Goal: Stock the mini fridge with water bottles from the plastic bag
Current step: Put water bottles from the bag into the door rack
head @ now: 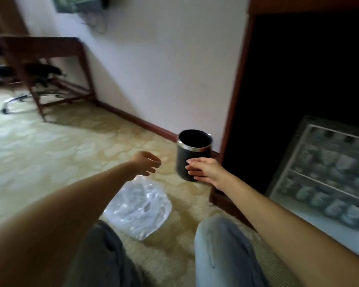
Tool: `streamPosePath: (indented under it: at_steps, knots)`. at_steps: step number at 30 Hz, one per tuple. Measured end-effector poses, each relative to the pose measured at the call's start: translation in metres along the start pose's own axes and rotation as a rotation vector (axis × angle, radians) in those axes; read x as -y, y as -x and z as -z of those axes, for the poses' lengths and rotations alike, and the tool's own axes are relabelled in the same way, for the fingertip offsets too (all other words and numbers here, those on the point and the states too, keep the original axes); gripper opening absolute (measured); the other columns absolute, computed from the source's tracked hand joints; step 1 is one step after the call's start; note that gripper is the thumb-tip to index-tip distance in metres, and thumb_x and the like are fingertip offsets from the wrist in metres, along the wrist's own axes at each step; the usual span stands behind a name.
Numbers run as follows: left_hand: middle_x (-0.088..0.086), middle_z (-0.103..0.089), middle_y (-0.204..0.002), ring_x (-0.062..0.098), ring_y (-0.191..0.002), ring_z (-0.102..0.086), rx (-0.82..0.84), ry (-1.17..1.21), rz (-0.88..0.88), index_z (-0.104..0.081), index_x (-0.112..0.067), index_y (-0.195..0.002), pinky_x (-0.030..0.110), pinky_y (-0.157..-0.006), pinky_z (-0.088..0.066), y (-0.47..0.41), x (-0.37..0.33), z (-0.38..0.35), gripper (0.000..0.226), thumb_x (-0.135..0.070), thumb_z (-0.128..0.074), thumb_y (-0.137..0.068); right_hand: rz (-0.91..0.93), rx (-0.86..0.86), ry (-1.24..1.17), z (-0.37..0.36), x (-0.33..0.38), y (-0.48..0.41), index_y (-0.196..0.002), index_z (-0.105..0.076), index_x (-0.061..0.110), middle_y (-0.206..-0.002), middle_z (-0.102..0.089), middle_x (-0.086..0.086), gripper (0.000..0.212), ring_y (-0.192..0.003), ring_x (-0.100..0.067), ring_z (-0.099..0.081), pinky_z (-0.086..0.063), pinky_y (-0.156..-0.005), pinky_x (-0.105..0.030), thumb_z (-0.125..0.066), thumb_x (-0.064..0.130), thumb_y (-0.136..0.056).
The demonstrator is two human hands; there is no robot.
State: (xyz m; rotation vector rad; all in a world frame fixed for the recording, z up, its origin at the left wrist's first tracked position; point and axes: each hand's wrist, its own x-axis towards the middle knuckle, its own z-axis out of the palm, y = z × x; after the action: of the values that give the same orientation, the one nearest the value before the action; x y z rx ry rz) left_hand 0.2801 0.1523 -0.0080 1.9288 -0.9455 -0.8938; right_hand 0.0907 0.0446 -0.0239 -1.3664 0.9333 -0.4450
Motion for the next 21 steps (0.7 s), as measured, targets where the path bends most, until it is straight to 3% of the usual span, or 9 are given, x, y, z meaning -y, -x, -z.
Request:
streamPosePath:
  at_steps: [3, 9, 13, 17, 21]
  knots:
    - [-0.001, -0.065, -0.079, 0.012, -0.070, -0.061, -0.083, -0.003, 0.097, -0.064, -0.012, -0.097, 0.024, -0.065, -0.049, 0.021, 0.043, 0.072, 0.008, -0.010, -0.064, -0.089, 0.015, 0.153, 0.107, -0.065, 0.009, -0.019, -0.093, -0.063, 0.018, -0.086, -0.067, 0.001, 0.002, -0.076, -0.011, -0.062, -0.048, -0.076, -0.023, -0.061, 0.017, -0.092]
    - [0.001, -0.066, -0.081, 0.013, -0.069, -0.062, -0.261, 0.027, 0.242, -0.066, -0.008, -0.104, 0.025, -0.065, -0.051, 0.048, 0.130, 0.152, 0.016, -0.007, -0.065, -0.088, -0.005, 0.339, 0.290, -0.142, -0.007, -0.045, -0.096, -0.066, 0.019, -0.091, -0.072, 0.002, 0.007, -0.085, -0.011, -0.067, -0.051, -0.081, -0.024, -0.063, 0.018, -0.091]
    - [0.001, -0.064, -0.083, 0.012, -0.072, -0.060, -0.232, 0.083, 0.324, -0.063, -0.005, -0.109, 0.024, -0.066, -0.049, 0.029, 0.177, 0.131, 0.020, -0.009, -0.063, -0.089, -0.086, 0.295, 0.280, -0.148, -0.041, -0.064, -0.107, -0.065, 0.009, -0.095, -0.071, -0.004, 0.017, -0.088, -0.017, -0.066, -0.052, -0.082, -0.026, -0.061, 0.014, -0.092]
    - [0.003, -0.066, -0.089, 0.013, -0.076, -0.062, -0.121, 0.129, 0.296, -0.064, -0.007, -0.113, 0.024, -0.068, -0.050, -0.003, 0.197, 0.078, 0.024, -0.010, -0.064, -0.089, -0.172, 0.219, 0.275, -0.143, -0.078, -0.087, -0.114, -0.062, 0.004, -0.106, -0.067, -0.013, 0.021, -0.095, -0.021, -0.063, -0.050, -0.088, -0.032, -0.057, 0.010, -0.094]
    - [0.009, -0.064, -0.102, 0.016, -0.084, -0.059, -0.008, 0.075, 0.280, -0.062, -0.007, -0.115, 0.020, -0.066, -0.048, -0.040, 0.211, 0.045, 0.026, -0.009, -0.063, -0.089, -0.206, 0.191, 0.281, -0.151, -0.110, -0.126, -0.114, -0.063, 0.003, -0.101, -0.066, -0.011, 0.022, -0.091, -0.019, -0.061, -0.049, -0.091, -0.033, -0.056, 0.009, -0.094]
